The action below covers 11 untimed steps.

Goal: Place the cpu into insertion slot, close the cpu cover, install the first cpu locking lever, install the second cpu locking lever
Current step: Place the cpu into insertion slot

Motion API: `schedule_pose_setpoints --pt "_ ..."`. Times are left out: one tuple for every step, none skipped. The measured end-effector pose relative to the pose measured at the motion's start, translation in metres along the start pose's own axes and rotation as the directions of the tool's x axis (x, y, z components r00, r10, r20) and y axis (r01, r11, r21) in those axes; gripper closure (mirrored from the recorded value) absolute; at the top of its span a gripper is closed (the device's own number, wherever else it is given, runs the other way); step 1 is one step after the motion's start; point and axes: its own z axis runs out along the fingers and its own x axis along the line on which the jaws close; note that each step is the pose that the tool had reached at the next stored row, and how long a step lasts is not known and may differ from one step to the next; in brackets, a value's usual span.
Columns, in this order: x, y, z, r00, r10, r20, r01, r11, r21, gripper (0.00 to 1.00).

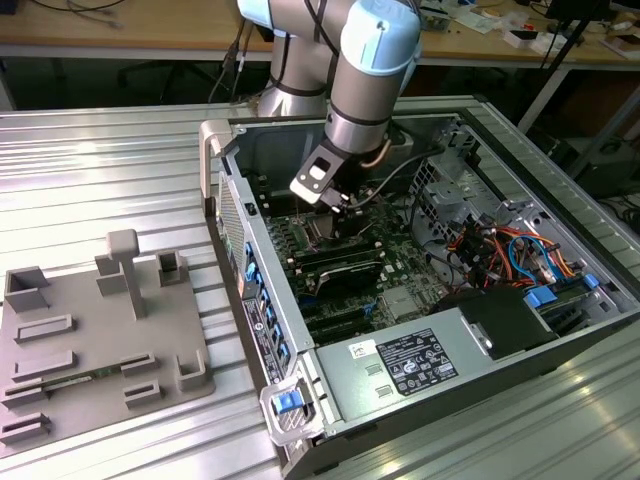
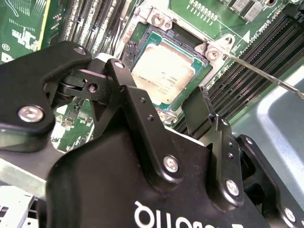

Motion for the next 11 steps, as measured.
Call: schedule_pose_setpoints --pt "0.0000 0.0000 -0.0010 1.0000 0.000 0.0000 0.000 1.0000 0.0001 0.31" --pt "0.0000 0.0001 -0.0020 1.0000 0.000 0.0001 0.000 1.0000 0.0000 0.31" --pt "0.0000 0.0001 -0.0029 1.0000 0.000 0.0001 0.000 1.0000 0.0000 0.31" --pt "0.0001 0.0002 -0.0044 1.0000 0.000 0.0001 0.000 1.0000 0.0000 0.31" --pt "0.0001 0.0002 -0.0056 1.0000 0.000 0.0001 0.000 1.0000 0.0000 0.31" --pt "0.0001 0.0004 -0.0083 1.0000 0.000 0.0004 0.000 1.0000 0.0001 0.31" --pt "0.0001 0.0004 -0.0098 1.0000 0.000 0.0005 0.000 1.0000 0.0001 0.31" --pt "0.0001 0.0005 -0.0113 1.0000 0.000 0.0005 0.000 1.0000 0.0000 0.33" --pt "0.0001 0.0006 -0.0130 1.0000 0.000 0.0007 0.000 1.0000 0.0000 0.40" --pt "0.0001 0.0006 -0.0142 1.0000 0.000 0.0010 0.000 1.0000 0.0000 0.46" --pt "0.0001 0.0007 -0.0156 1.0000 0.000 0.0014 0.000 1.0000 0.0000 0.46"
